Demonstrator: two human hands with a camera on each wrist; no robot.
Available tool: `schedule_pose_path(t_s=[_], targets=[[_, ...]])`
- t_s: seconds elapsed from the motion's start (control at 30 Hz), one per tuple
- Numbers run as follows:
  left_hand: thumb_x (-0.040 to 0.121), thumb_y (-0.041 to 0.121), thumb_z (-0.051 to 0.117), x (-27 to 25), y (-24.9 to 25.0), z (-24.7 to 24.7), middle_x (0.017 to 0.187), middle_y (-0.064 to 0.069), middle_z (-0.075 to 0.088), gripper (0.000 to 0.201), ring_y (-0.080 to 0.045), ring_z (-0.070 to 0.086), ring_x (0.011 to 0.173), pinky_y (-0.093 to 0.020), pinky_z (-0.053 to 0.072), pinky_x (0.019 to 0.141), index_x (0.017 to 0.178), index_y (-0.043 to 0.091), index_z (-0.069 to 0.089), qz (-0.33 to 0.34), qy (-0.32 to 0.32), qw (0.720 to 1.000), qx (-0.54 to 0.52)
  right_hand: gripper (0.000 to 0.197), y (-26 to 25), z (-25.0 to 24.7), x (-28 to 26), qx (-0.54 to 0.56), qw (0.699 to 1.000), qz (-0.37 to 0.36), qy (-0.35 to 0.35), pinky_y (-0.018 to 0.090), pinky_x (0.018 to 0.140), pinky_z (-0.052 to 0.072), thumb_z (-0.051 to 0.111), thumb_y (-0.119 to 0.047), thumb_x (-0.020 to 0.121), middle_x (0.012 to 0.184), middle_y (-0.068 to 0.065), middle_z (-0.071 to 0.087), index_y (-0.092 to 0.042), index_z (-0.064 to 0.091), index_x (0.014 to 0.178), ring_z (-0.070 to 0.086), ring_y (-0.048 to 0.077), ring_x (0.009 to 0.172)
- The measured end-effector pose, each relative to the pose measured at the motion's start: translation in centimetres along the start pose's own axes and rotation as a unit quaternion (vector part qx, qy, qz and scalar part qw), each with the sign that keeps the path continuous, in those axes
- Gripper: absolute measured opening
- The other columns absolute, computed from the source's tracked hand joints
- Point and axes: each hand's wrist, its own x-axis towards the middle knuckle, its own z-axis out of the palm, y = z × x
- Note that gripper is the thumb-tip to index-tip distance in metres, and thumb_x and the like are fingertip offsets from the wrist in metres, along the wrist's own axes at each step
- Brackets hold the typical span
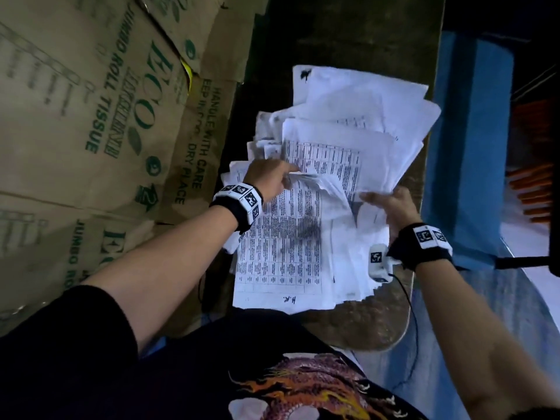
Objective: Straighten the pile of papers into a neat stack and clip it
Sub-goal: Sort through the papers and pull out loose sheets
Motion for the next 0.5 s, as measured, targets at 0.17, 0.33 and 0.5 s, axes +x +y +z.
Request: schedule_pose_path(t_s=[0.17, 0.33, 0.5], targets=[[0.084, 0.0, 0.063, -0.7, 0.2, 0.7, 0.093, 0.001, 0.075, 0.039, -0.016, 0.069, 0.089, -0.034, 0.045, 0.101, 0.119, 0.019, 0.064, -0.008, 0.025, 0.999, 0.028, 0.04, 2.3, 0.8, 0.1, -0.197, 0.98, -0.015, 0.0, 0.053, 0.084, 0.056, 0.086, -0.009, 0.064, 0.096, 0.017, 0.073, 0.0, 0.071, 0.1, 0.07, 0.029, 0.09], [0.085, 0.0, 0.06, -1.0, -0.3, 0.5, 0.093, -0.004, 0.073, 0.033, -0.025, 0.067, 0.09, -0.036, 0.049, 0.093, 0.111, 0.018, 0.069, -0.046, 0.008, 0.998, 0.049, 0.028, 0.6, 0.0, -2.2, -0.104, 0.992, -0.059, 0.028, 0.03, 0.065, 0.058, 0.074, 0.01, 0.07, 0.068, -0.001, 0.072, 0.012, 0.067, 0.097, 0.067, 0.015, 0.062], [0.087, -0.001, 0.053, -0.3, -0.8, -0.6, 0.091, -0.012, 0.072, 0.032, -0.032, 0.066, 0.086, -0.03, 0.049, 0.075, 0.107, 0.017, 0.071, -0.061, -0.011, 0.996, 0.061, 0.025, -2.0, -3.8, -4.5, -0.003, 0.994, -0.099, 0.042, 0.036, 0.068, 0.054, 0.071, 0.012, 0.068, 0.065, -0.002, 0.072, 0.007, 0.069, 0.091, 0.065, 0.021, 0.062]])
